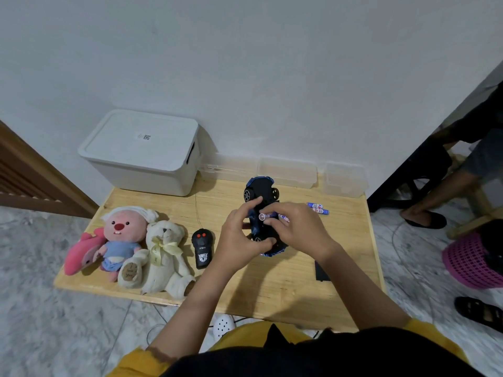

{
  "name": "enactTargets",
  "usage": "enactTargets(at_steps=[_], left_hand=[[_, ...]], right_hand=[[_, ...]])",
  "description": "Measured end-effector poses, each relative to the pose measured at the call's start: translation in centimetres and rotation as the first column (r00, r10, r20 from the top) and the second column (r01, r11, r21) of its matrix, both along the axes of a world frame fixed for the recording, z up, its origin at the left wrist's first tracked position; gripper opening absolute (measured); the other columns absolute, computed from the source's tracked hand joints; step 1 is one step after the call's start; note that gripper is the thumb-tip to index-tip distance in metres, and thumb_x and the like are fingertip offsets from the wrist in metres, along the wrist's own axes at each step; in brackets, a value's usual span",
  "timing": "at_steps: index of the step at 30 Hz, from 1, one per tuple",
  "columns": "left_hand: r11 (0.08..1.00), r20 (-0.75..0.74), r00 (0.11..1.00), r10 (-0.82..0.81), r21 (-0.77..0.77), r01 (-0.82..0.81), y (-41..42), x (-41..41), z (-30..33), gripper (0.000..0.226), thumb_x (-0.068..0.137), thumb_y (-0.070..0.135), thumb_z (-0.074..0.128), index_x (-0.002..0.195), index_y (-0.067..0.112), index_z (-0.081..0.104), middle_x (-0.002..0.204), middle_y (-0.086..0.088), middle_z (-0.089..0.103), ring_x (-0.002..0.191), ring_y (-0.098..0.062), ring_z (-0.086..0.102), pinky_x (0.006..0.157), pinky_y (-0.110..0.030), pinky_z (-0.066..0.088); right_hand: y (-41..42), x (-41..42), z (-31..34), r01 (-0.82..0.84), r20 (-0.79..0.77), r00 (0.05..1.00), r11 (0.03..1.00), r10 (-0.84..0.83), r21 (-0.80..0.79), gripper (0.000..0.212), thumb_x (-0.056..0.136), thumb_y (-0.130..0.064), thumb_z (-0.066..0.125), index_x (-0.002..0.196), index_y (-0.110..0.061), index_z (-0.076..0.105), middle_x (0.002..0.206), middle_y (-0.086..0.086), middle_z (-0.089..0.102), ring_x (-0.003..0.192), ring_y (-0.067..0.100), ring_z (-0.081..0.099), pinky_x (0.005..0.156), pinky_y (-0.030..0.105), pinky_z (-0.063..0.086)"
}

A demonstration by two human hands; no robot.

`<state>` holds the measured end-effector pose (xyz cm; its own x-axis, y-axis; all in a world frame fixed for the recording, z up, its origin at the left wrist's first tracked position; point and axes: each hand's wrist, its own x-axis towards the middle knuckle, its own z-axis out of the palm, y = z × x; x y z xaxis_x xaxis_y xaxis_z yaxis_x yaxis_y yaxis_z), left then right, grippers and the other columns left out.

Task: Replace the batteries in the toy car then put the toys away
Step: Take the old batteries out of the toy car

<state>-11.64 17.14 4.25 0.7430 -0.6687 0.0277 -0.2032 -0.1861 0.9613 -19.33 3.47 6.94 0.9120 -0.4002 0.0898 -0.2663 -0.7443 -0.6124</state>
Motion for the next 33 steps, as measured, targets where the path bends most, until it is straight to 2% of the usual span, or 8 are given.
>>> enactTargets(at_steps=[7, 10, 13, 16, 21, 25, 30, 33], left_hand=[[0.997, -0.101, 0.993, -0.056, 0.041, 0.06, 0.8, 0.2, -0.2, 0.08, 0.065, 0.007, 0.08, 0.124, 0.048, 0.045, 0.113, 0.016, 0.054, 0.097, -0.006, 0.06, 0.071, -0.011, 0.049], [0.991, -0.162, 0.983, -0.088, 0.088, 0.103, 0.9, 0.3, -1.0, 0.079, 0.066, 0.003, 0.078, 0.126, 0.044, 0.045, 0.112, 0.018, 0.053, 0.096, -0.006, 0.061, 0.072, -0.017, 0.053], [0.978, -0.247, 0.962, -0.118, 0.139, 0.156, 1.1, 0.5, -2.1, 0.079, 0.068, -0.002, 0.074, 0.128, 0.041, 0.045, 0.11, 0.02, 0.051, 0.093, -0.004, 0.061, 0.071, -0.024, 0.057], [0.964, -0.327, 0.934, -0.146, 0.166, 0.209, 1.5, 0.8, -3.5, 0.079, 0.069, -0.008, 0.071, 0.13, 0.035, 0.045, 0.11, 0.013, 0.052, 0.088, -0.004, 0.062, 0.068, -0.022, 0.057], [0.934, -0.333, 0.923, -0.192, 0.227, 0.275, 1.3, 2.0, -5.6, 0.08, 0.069, -0.008, 0.071, 0.134, 0.03, 0.042, 0.107, 0.008, 0.054, 0.089, -0.011, 0.062, 0.069, -0.019, 0.054], [0.912, -0.329, 0.924, -0.195, 0.286, 0.295, 0.7, 3.0, -6.7, 0.08, 0.073, -0.001, 0.07, 0.138, 0.03, 0.037, 0.109, 0.006, 0.055, 0.093, -0.013, 0.059, 0.079, -0.028, 0.054], [0.857, -0.312, 0.915, -0.256, 0.365, 0.364, 0.2, 3.4, -7.2, 0.083, 0.078, 0.002, 0.065, 0.147, 0.027, 0.025, 0.127, 0.008, 0.048, 0.109, -0.006, 0.048, 0.083, -0.018, 0.043], [0.835, -0.247, 0.936, -0.252, 0.433, 0.339, -0.2, 3.5, -7.4, 0.085, 0.077, 0.014, 0.07, 0.148, 0.027, 0.023, 0.139, -0.001, 0.04, 0.127, -0.018, 0.041, 0.101, -0.03, 0.041]], right_hand=[[0.4, -0.6, 0.0, 0.138, 0.175, 0.952, 0.86, -0.253, 0.491, 0.005, 0.089, -0.015, 0.062, 0.09, -0.018, 0.066, 0.083, -0.015, 0.067, 0.081, -0.003, 0.061, 0.073, 0.011, 0.045], [0.2, -1.0, -0.6, 0.213, 0.068, 0.914, 0.614, -0.4, 0.76, 0.019, 0.095, -0.012, 0.048, 0.079, -0.014, 0.058, 0.054, -0.007, 0.047, 0.041, 0.006, 0.042, 0.04, 0.019, 0.033], [0.1, -1.3, -1.4, 0.229, -0.048, 0.866, 0.309, -0.498, 0.923, 0.028, 0.096, -0.016, 0.034, 0.074, -0.01, 0.05, 0.055, 0.004, 0.038, 0.036, 0.014, 0.035, 0.037, 0.019, 0.028], [0.7, -1.5, -2.0, 0.183, -0.073, 0.843, 0.156, -0.533, 0.971, 0.031, 0.094, -0.016, 0.027, 0.073, -0.009, 0.048, 0.059, 0.005, 0.047, 0.041, 0.018, 0.041, 0.038, 0.023, 0.033], [1.7, -1.5, -2.4, 0.221, -0.145, 0.808, 0.065, -0.571, 0.973, 0.028, 0.09, -0.013, 0.028, 0.076, -0.009, 0.053, 0.063, 0.007, 0.05, 0.051, 0.021, 0.045, 0.049, 0.027, 0.039], [2.2, -1.1, -3.1, 0.298, -0.23, 0.775, 0.019, -0.588, 0.954, 0.038, 0.097, -0.041, 0.037, 0.072, -0.016, 0.051, 0.056, -0.001, 0.046, 0.051, 0.016, 0.047, 0.05, 0.026, 0.043], [1.8, -1.1, -3.8, 0.409, -0.239, 0.73, 0.129, -0.641, 0.903, 0.037, 0.094, -0.039, 0.051, 0.069, -0.013, 0.046, 0.055, 0.0, 0.04, 0.049, 0.012, 0.048, 0.05, 0.029, 0.048], [0.8, -1.0, -4.1, 0.424, -0.212, 0.736, 0.194, -0.642, 0.885, 0.029, 0.093, -0.035, 0.054, 0.082, -0.009, 0.059, 0.056, 0.0, 0.042, 0.05, 0.012, 0.052, 0.053, 0.029, 0.051]])
